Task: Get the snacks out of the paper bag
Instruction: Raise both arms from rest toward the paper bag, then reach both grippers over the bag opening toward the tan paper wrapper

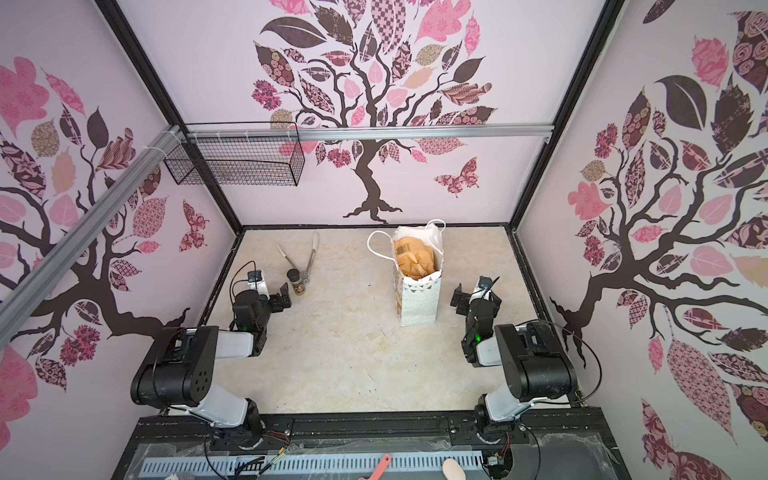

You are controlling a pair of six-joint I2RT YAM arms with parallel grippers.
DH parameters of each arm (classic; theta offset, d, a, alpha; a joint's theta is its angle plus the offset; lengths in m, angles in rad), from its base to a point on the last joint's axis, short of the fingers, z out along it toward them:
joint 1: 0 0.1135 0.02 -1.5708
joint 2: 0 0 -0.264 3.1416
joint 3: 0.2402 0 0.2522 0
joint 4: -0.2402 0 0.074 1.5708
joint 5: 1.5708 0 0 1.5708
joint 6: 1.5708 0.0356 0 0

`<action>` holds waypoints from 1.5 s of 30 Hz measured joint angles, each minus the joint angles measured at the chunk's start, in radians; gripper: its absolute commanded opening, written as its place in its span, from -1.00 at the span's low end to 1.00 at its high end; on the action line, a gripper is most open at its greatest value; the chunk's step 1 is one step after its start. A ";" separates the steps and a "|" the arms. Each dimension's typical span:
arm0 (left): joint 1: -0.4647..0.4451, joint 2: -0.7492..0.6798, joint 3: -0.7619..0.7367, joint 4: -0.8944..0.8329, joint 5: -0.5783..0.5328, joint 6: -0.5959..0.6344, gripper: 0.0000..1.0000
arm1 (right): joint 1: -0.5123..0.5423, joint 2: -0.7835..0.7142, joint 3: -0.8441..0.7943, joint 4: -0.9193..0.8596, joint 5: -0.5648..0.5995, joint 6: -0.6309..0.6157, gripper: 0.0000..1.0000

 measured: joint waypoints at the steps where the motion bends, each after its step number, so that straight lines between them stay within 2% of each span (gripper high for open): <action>1: 0.000 0.000 0.000 0.000 0.000 0.000 0.97 | 0.000 0.000 0.000 0.000 0.000 0.000 0.99; 20: 0.000 0.000 0.000 0.000 0.000 0.000 0.97 | 0.000 -0.010 0.000 -0.009 -0.002 -0.006 0.99; 23: 0.000 0.000 0.000 0.000 0.000 0.000 0.97 | 0.001 -0.105 0.041 -0.183 0.000 0.003 0.99; 27: -0.013 -0.026 0.000 -0.034 -0.042 0.003 0.97 | 0.005 -0.291 0.175 -0.429 -0.012 0.051 0.99; 33: -0.080 -0.309 0.021 -0.272 -0.140 -0.023 0.97 | 0.006 -0.523 0.350 -0.761 -0.071 0.241 0.90; 35: -0.102 -0.422 0.035 -0.359 -0.160 -0.062 0.96 | 0.005 -0.541 0.442 -0.881 -0.117 0.302 0.90; 36: -0.112 -0.472 0.053 -0.414 -0.166 -0.090 0.91 | 0.006 -0.541 0.493 -0.943 -0.147 0.332 0.99; 39: -0.123 -0.594 0.179 -0.647 -0.166 -0.229 0.74 | 0.006 -0.523 0.650 -1.114 -0.254 0.372 0.99; 43: -0.142 -0.637 0.410 -0.900 -0.095 -0.430 0.67 | 0.023 -0.462 0.836 -1.288 -0.406 0.366 0.98; 45: -0.217 -0.612 0.538 -1.008 -0.072 -0.505 0.65 | 0.066 -0.413 0.929 -1.382 -0.424 0.338 0.97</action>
